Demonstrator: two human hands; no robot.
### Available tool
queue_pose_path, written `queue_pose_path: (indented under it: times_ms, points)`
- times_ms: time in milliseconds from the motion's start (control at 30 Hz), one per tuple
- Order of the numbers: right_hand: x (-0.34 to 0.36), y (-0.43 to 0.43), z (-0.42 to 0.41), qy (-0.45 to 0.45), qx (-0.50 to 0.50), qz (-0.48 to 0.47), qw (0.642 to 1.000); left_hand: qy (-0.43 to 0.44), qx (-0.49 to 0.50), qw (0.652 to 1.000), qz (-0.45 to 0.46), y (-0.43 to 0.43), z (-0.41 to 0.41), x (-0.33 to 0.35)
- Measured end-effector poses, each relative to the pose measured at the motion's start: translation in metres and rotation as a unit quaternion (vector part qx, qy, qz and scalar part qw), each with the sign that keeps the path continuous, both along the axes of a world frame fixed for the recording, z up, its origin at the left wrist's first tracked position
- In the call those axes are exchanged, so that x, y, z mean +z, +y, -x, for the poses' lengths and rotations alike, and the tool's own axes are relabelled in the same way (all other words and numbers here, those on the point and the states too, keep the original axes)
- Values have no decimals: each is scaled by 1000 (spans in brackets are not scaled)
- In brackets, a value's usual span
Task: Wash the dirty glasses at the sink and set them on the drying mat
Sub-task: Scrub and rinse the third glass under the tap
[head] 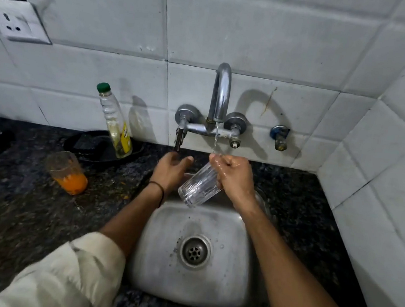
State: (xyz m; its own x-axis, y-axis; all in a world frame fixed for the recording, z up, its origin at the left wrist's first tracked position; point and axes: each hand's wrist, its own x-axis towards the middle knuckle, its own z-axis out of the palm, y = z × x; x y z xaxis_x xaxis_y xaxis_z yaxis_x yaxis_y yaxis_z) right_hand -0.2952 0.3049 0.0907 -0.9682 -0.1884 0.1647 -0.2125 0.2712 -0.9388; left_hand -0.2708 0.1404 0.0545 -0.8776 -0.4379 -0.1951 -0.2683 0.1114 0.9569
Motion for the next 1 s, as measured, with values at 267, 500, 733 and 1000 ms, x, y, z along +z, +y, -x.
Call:
queue_pose_path:
  times_ms: [267,500,733,1000]
  points:
    - [-69,-5,-37,-471,-79,307,823,157,-143,966,-145,41,-81,-10]
    - [-97,-3,-72,-483,-119,260,828,124,-137,982,-31,42,-86,-13]
    - [-100,24,-95,-205,30,-123,970,119,-117,986,14,37,-92,-7]
    - [-78,3,-104,-36,9,-102,994,131,-143,979,70,28,-99,3]
